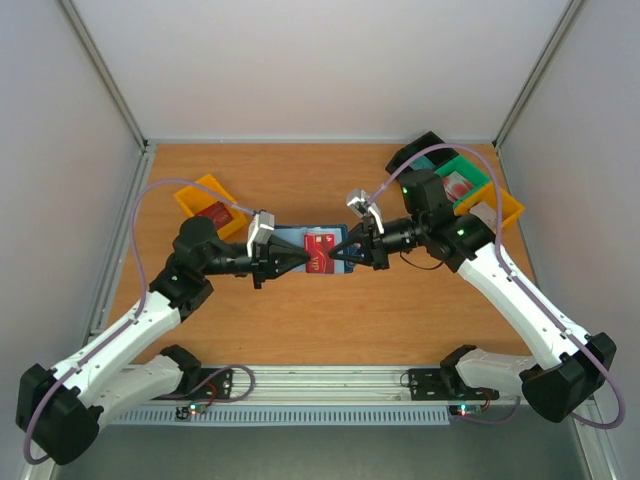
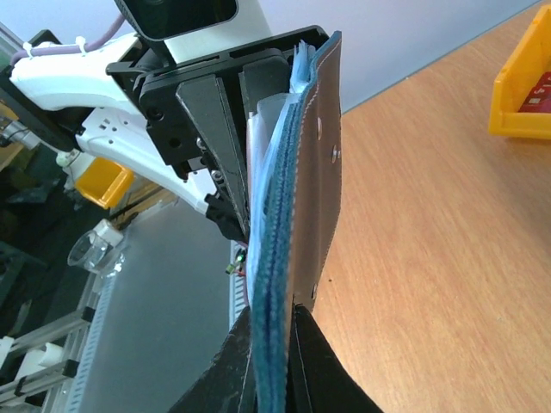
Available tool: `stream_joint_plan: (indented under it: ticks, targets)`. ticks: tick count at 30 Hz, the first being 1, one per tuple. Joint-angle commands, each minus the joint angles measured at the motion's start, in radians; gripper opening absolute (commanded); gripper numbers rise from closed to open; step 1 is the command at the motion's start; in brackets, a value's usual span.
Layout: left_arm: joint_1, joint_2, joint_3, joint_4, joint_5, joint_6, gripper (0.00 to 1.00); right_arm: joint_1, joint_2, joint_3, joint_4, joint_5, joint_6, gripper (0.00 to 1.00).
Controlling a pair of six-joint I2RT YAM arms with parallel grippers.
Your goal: Take the credit cards out of the card holder
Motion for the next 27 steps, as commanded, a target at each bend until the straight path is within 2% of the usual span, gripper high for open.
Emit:
stream_joint_plan:
  ticks: [1, 18, 27]
  targets:
    - [0.013, -0.011, 0.042, 0.066, 0.023, -0.001, 0.01, 0.003, -0.004, 0.015, -0.017, -0.028, -0.029, 0.01]
    - [0.045, -0.033, 0.035, 0.004, 0.024, -0.023, 0.0, -0.056, -0.036, 0.022, -0.127, -0.005, -0.077, 0.04]
    - [0.047, -0.013, 0.023, 0.055, 0.026, -0.044, 0.0, -0.054, -0.015, 0.031, -0.071, -0.052, -0.018, 0.2]
